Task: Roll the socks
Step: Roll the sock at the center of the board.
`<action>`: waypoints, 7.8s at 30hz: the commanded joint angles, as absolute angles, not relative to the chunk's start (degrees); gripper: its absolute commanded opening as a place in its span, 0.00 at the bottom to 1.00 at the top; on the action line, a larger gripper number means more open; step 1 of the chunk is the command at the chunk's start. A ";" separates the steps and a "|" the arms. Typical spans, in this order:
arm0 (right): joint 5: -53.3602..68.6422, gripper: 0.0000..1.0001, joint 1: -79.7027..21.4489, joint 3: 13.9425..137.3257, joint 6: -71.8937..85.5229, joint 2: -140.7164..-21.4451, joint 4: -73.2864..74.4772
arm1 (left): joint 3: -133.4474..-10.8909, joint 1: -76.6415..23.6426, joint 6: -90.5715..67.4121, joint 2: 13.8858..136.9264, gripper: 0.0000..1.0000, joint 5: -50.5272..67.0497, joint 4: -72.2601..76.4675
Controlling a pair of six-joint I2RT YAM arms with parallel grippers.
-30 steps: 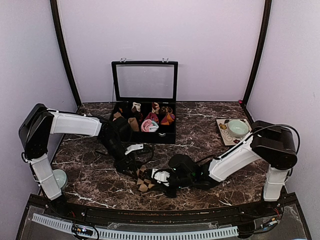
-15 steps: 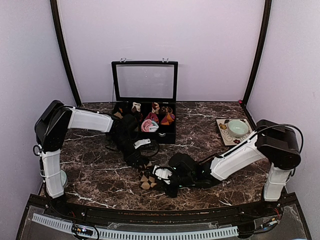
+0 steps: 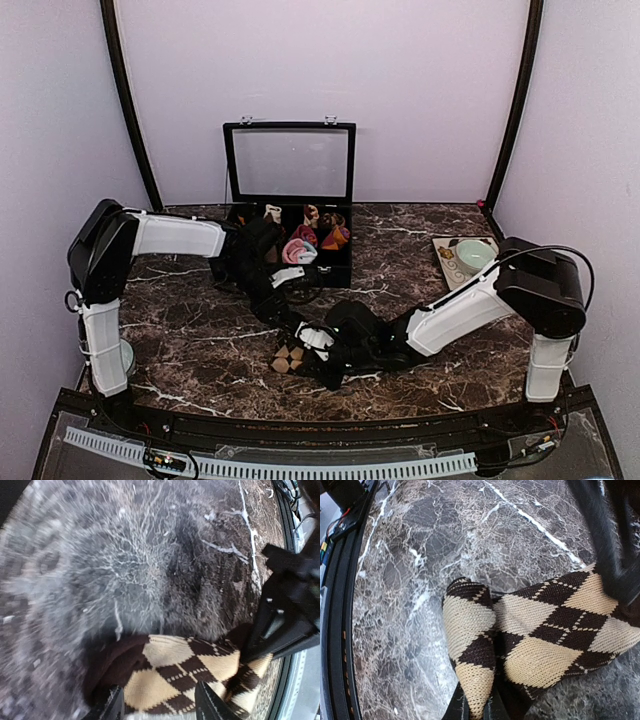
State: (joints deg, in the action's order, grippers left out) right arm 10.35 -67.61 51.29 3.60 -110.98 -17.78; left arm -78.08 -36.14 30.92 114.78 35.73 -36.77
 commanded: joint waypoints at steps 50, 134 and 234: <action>34.74 0.00 -57.57 50.18 23.49 -124.62 0.84 | -50.28 -47.71 33.71 93.27 0.52 32.21 -20.62; 7.86 0.66 -64.16 16.92 -1.26 -83.17 -46.99 | -75.04 -47.43 52.90 119.77 0.00 26.10 -39.89; 5.10 0.00 -69.83 47.03 20.98 -116.85 -6.52 | -80.53 -37.42 36.52 115.63 0.38 35.02 -35.15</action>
State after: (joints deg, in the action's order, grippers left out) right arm 2.83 -68.64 50.15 12.58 -110.89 -23.29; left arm -82.17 -39.99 37.85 119.63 32.77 -35.18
